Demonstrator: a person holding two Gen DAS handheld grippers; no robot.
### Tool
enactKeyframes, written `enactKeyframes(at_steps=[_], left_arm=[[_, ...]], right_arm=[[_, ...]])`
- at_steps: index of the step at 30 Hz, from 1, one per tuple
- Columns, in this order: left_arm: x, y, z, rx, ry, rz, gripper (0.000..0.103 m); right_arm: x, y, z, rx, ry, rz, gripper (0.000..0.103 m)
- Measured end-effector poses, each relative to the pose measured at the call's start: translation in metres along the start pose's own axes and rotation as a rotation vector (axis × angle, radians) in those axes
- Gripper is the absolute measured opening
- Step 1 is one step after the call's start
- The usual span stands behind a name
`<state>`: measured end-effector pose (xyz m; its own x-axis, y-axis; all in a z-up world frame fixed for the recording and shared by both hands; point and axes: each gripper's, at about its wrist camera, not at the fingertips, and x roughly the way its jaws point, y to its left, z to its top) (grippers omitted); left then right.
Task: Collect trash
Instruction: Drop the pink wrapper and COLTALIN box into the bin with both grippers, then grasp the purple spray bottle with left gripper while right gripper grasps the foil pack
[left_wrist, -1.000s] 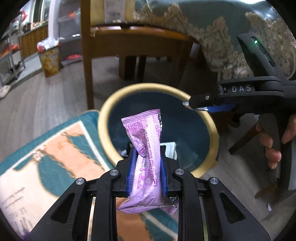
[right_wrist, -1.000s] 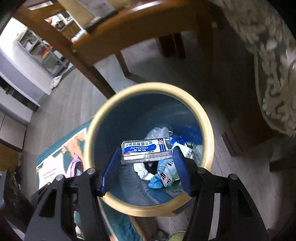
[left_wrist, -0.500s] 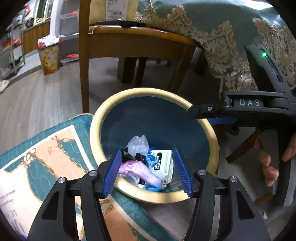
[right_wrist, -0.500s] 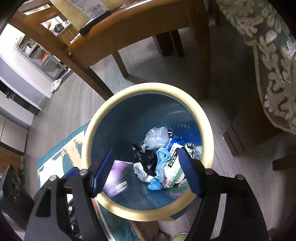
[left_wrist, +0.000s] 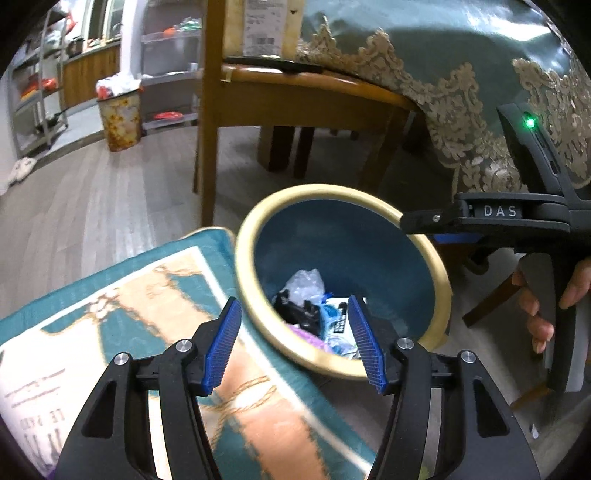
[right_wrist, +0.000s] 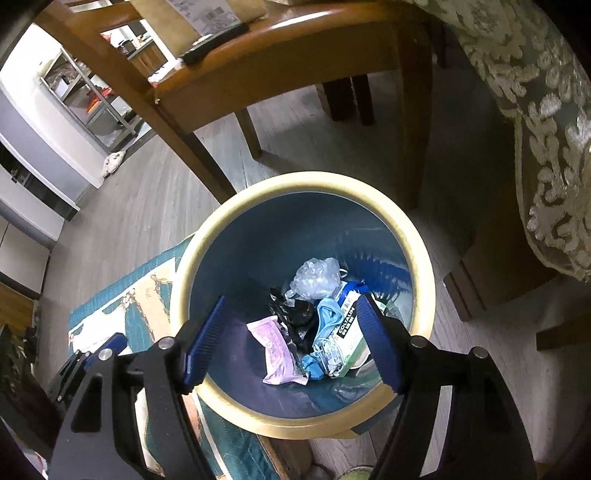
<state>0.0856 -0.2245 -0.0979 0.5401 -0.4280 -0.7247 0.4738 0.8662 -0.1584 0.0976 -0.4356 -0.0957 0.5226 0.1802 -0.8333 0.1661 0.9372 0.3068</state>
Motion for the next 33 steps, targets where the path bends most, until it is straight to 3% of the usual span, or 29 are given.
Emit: enactKeyframes(at_steps=[6,11,19,27,33], left_arm=[[-0.032,0.019,-0.010,-0.017,-0.006,0.068,0.061],[-0.064,0.038,-0.021,-0.030,-0.004,0.128,0.061],[-0.114,0.108,-0.052,-0.143,0.002,0.250,0.061],[-0.152,0.170,-0.097,-0.273,0.014,0.335,0.061],[-0.163,0.188,-0.123,-0.298,0.045,0.367,0.061]], right_arm=[[-0.007,0.027,-0.008,-0.040,-0.013,-0.003,0.080],[-0.008,0.063,-0.027,-0.131,0.010,0.002,0.080],[-0.012,0.112,-0.064,-0.235,0.024,-0.007,0.080],[-0.001,0.173,-0.121,-0.379,0.037,-0.007,0.080],[0.014,0.224,-0.169,-0.477,0.038,0.028,0.080]])
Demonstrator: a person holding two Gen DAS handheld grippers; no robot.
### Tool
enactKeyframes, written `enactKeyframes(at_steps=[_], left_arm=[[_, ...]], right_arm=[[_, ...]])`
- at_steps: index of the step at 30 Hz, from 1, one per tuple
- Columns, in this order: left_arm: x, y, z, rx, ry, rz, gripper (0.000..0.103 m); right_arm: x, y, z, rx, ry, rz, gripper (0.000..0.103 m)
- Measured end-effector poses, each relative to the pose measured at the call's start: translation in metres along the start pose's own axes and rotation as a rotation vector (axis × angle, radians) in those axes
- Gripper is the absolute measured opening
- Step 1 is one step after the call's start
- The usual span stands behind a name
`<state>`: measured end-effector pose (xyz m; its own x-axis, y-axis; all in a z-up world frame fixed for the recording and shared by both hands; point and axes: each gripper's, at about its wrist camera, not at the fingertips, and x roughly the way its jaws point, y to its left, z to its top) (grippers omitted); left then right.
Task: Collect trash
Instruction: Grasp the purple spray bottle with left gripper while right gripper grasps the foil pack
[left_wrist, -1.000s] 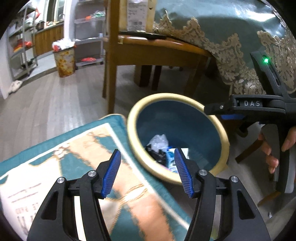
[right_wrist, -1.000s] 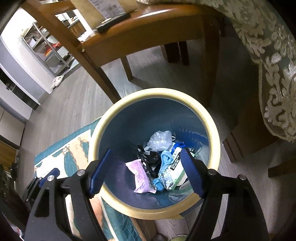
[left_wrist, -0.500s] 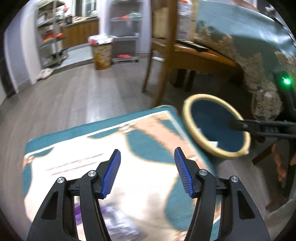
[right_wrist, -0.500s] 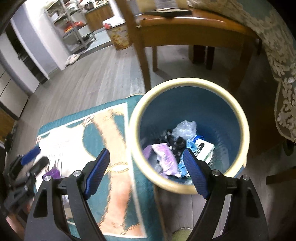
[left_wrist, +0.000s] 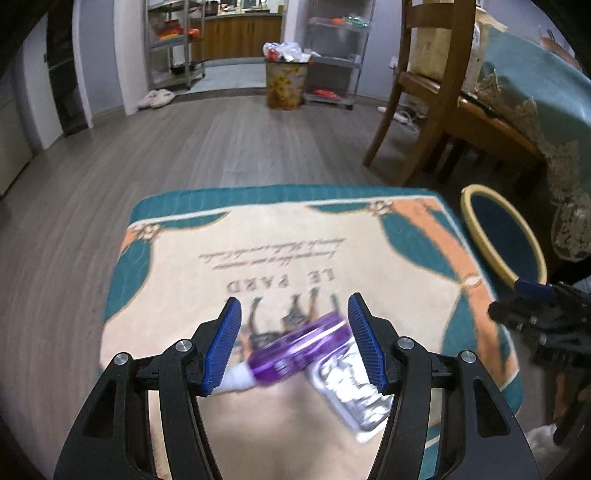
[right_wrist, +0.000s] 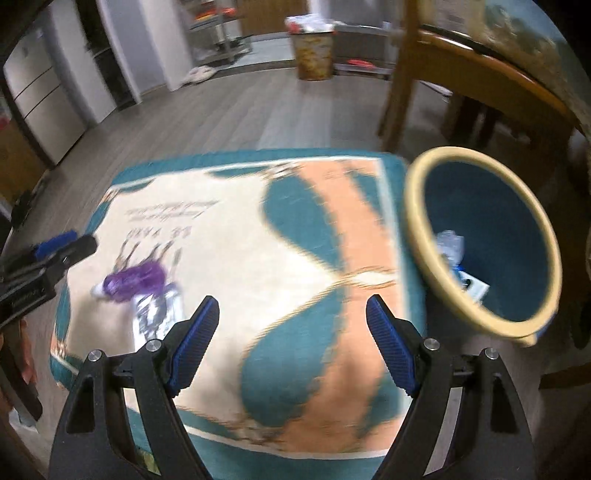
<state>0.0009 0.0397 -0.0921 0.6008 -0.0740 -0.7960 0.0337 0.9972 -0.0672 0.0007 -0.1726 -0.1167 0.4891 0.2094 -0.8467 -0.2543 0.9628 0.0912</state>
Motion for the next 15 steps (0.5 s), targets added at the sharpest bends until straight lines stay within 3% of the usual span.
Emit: enactKeyframes(at_steps=[8,15], left_arm=[[0.002,0.020,-0.011,0.012,0.030,0.006,0.061],[0.008,0.041,-0.015,-0.013,0.049,-0.012,0.061]], right_arm=[[0.030,0.074,-0.026,-0.140,0.045,0.088,0.083],[0.049,0.114,-0.037,-0.264,0.078,0.099,0.086]])
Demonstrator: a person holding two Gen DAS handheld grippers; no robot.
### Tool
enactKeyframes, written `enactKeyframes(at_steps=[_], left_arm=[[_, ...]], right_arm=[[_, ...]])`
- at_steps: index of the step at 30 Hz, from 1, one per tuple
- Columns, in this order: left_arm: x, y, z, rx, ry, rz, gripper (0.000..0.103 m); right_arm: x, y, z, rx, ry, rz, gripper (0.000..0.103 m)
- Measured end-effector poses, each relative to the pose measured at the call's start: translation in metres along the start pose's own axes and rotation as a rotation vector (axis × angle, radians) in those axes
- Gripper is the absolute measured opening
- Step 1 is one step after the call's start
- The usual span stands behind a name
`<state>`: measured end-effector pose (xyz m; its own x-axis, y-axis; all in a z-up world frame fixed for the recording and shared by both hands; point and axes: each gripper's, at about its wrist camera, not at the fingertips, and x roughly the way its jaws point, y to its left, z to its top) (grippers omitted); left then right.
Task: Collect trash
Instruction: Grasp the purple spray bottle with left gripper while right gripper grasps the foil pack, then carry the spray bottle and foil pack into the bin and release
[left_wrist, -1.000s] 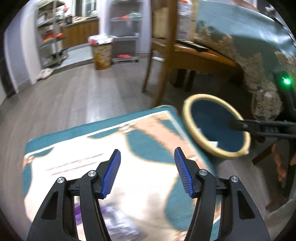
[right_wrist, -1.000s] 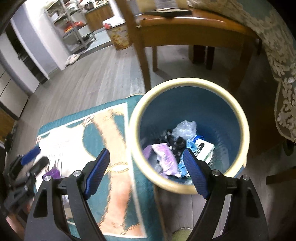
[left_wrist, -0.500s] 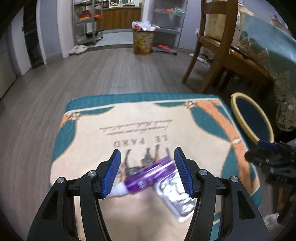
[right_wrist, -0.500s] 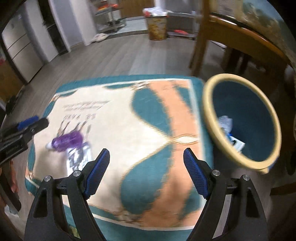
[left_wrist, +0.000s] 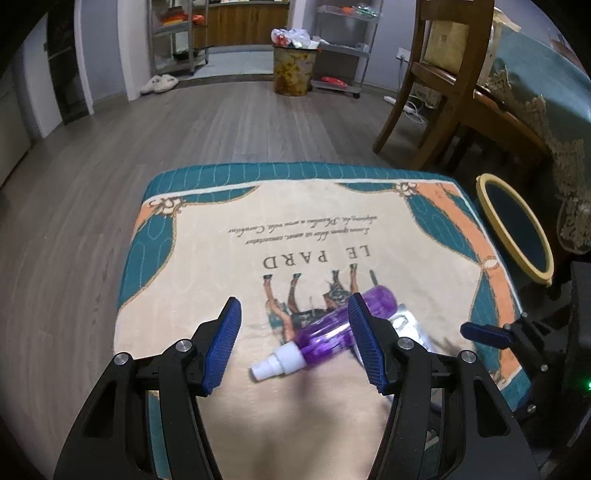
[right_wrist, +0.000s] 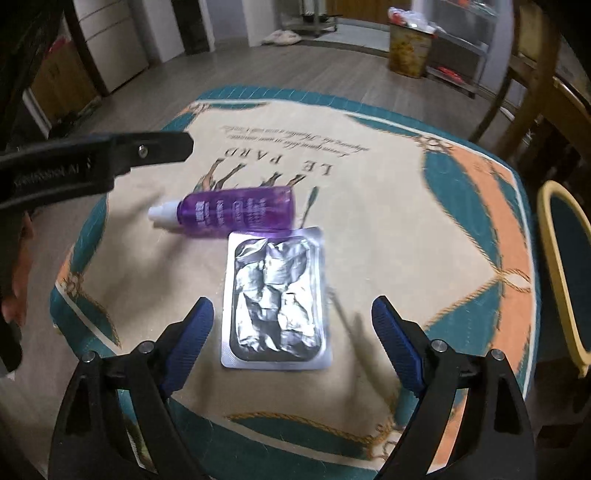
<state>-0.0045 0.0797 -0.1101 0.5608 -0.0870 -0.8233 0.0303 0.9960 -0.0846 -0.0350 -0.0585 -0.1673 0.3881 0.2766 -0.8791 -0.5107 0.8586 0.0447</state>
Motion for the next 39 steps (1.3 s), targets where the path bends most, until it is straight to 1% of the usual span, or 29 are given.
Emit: enactKeyframes(at_steps=[4,6,8,9,10,12,15,18,23,28,30,32,35,39], left_arm=[[0.004,0.007,-0.001,0.003,0.017,0.006,0.061],[0.006,0.010,-0.001,-0.002,0.023,-0.004,0.061],[0.008,0.008,-0.001,0.002,0.031,-0.011,0.061],[0.010,0.007,-0.001,0.005,0.034,-0.015,0.061],[0.011,0.005,-0.001,0.009,0.036,-0.028,0.061],[0.014,-0.001,-0.001,0.026,0.040,-0.050,0.061],[0.017,-0.014,-0.003,0.076,0.050,-0.086,0.061],[0.024,-0.023,-0.005,0.103,0.067,-0.109,0.061],[0.040,-0.037,-0.010,0.162,0.117,-0.083,0.061],[0.057,-0.048,-0.015,0.205,0.173,-0.049,0.061],[0.062,-0.050,-0.018,0.222,0.189,-0.032,0.057],[0.063,-0.052,-0.019,0.239,0.190,-0.011,0.042],[0.060,-0.052,-0.018,0.233,0.188,-0.022,0.040],[0.050,-0.057,-0.015,0.250,0.158,-0.021,0.039]], right_arm=[[0.015,0.007,0.003,-0.025,0.031,-0.014,0.086],[0.022,0.008,0.003,-0.043,0.043,-0.023,0.086],[0.026,0.011,0.001,-0.074,0.051,-0.037,0.082],[0.025,0.012,0.001,-0.087,0.039,-0.038,0.078],[0.024,0.012,0.002,-0.102,0.033,-0.038,0.068],[0.021,0.009,0.001,-0.111,0.032,-0.048,0.068],[0.019,-0.002,-0.001,-0.073,0.040,-0.039,0.067],[0.015,-0.013,-0.001,-0.050,0.038,-0.068,0.067],[0.010,-0.035,-0.002,0.005,0.042,-0.108,0.067],[0.005,-0.056,0.000,0.054,0.032,-0.111,0.067],[0.002,-0.062,0.001,0.065,0.025,-0.112,0.067],[-0.001,-0.066,0.002,0.075,0.019,-0.113,0.067],[-0.004,-0.070,0.003,0.089,0.012,-0.115,0.067],[-0.010,-0.069,0.006,0.090,-0.005,-0.117,0.067]])
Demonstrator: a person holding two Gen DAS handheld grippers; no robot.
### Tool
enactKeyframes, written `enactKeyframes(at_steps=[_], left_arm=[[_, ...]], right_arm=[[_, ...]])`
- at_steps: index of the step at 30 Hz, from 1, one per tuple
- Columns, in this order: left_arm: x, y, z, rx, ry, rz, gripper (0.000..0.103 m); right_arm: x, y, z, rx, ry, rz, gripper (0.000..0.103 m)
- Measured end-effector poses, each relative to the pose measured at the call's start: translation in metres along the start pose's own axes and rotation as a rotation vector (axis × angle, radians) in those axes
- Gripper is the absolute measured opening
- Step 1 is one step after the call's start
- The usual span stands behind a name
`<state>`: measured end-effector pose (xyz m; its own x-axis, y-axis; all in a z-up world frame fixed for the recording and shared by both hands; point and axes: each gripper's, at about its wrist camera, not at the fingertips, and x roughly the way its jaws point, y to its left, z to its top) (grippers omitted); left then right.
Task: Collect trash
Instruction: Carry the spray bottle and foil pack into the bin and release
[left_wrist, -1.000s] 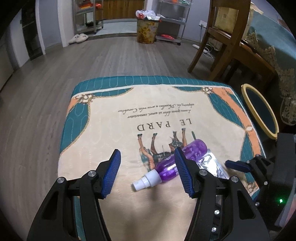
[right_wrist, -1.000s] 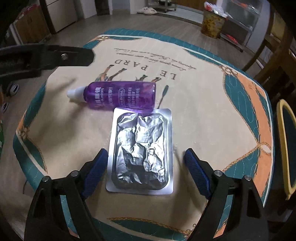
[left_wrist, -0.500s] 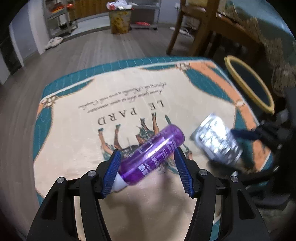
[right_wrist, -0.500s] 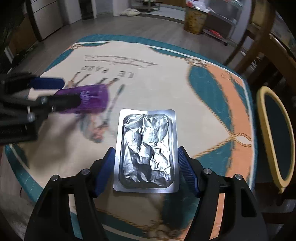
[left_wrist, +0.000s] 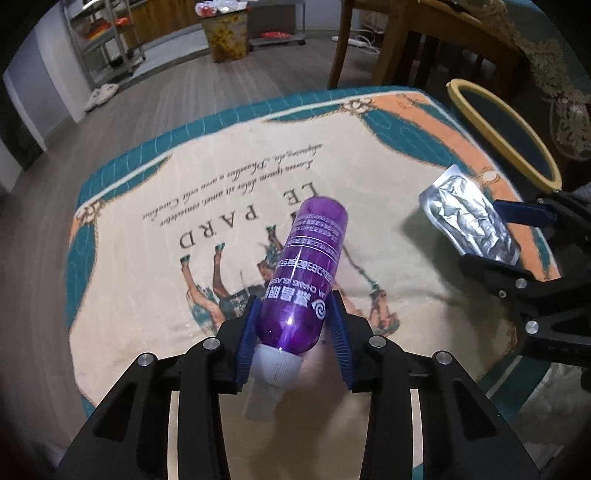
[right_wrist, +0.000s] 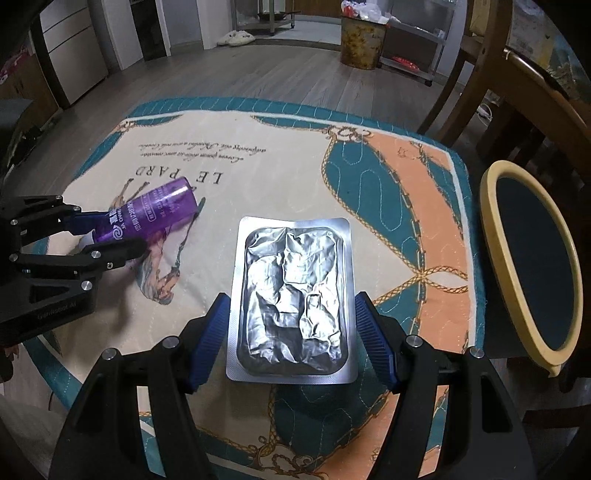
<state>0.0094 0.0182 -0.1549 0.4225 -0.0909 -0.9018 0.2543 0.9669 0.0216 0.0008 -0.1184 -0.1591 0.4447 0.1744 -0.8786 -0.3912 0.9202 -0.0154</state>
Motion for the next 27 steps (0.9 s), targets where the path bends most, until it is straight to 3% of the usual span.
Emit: enactKeyframes(at_steps=[8,16,21,24,27], left_arm=[[-0.028,-0.002,0.008,-0.020,-0.075,0.005,0.038],[-0.048,-0.017,0.026,-0.042,-0.145,-0.021,0.038],[-0.049,-0.041,0.048,-0.035,-0.174,-0.052,0.038],[-0.047,-0.062,0.067,-0.020,-0.189,-0.086,0.038],[-0.043,-0.090,0.089,-0.002,-0.213,-0.126,0.038]], right_arm=[[-0.021,-0.011,-0.003,0.043,-0.041,0.001,0.067],[-0.047,-0.053,0.001,0.183,-0.101,0.024,0.067],[-0.059,-0.096,0.000,0.274,-0.124,0.002,0.067],[-0.069,-0.139,-0.003,0.401,-0.110,0.017,0.067],[-0.088,-0.176,0.002,0.440,-0.114,-0.016,0.067]])
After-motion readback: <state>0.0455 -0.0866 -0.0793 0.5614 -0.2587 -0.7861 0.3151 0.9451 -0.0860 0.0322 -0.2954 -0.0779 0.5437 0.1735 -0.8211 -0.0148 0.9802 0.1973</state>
